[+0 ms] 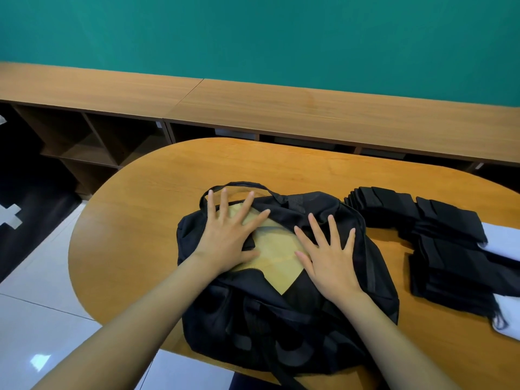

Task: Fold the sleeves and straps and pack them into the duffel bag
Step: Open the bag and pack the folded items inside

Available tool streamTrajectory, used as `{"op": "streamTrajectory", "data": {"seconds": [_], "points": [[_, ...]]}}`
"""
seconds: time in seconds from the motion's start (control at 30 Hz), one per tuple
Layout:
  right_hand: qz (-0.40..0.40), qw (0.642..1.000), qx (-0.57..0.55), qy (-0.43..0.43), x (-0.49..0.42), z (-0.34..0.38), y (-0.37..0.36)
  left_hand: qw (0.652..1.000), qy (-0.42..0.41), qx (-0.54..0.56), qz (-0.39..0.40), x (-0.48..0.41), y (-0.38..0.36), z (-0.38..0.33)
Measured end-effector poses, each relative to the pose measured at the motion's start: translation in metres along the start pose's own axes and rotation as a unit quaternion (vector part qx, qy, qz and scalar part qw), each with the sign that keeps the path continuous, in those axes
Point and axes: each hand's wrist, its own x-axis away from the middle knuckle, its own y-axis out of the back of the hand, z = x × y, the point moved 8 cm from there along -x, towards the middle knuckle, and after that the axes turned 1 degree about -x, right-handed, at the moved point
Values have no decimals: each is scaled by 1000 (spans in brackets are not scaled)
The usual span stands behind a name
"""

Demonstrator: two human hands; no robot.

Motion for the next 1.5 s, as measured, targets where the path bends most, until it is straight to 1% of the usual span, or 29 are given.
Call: {"op": "streamTrajectory", "data": {"seconds": [0.1,0.27,0.4,0.5,0.57,0.63,0.73,0.8,0.87,0.9,0.93,1.0,1.03,1.07,1.1,1.13,1.17,1.2,1.23,1.27,1.4,1.5], "points": [[7,1000,-2,2,0,1,1,998,55,23,9,-3,-3,8],[11,1000,-2,3,3,0,0,994,93,43,46,-5,-7,12],[26,1000,7,0,1,-1,-2,991,98,70,52,-8,-6,13],[4,1000,-4,11,13,5,6,989,83,72,100,-11,-6,13],[-11,1000,-14,15,21,13,14,985,111,93,97,-14,2,15],[5,1000,-15,8,28,16,9,981,134,106,92,-16,7,12],[46,998,-24,-23,36,11,-7,985,127,79,89,-16,4,10],[75,996,-40,-32,39,10,-13,983,129,93,94,-13,1,17],[74,996,-56,-10,44,15,-3,983,123,97,100,-8,0,23],[62,995,-71,20,46,21,5,984,118,83,102,-4,1,25],[42,992,-112,45,51,28,14,986,116,61,102,0,3,27],[52,968,-229,83,64,45,29,987,128,15,95,10,10,34],[56,957,-261,115,72,57,41,986,140,3,94,15,11,38],[65,949,-270,151,81,73,52,983,152,11,99,19,9,41],[80,944,-257,189,89,88,55,980,163,38,108,23,6,43],[83,947,-213,227,99,103,54,975,175,73,119,27,1,43],[63,949,-154,268,108,115,51,970,184,104,122,29,-4,43],[59,948,-94,298,116,124,45,966,191,129,119,31,-8,44],[68,949,-44,304,120,127,36,963,196,148,114,31,-11,44],[76,953,-18,293,121,126,30,960,200,167,106,32,-13,45],[74,955,20,286,123,118,8,949,226,208,67,36,-14,43],[59,953,59,291,117,100,-1,934,271,224,53,42,-12,39]]}}
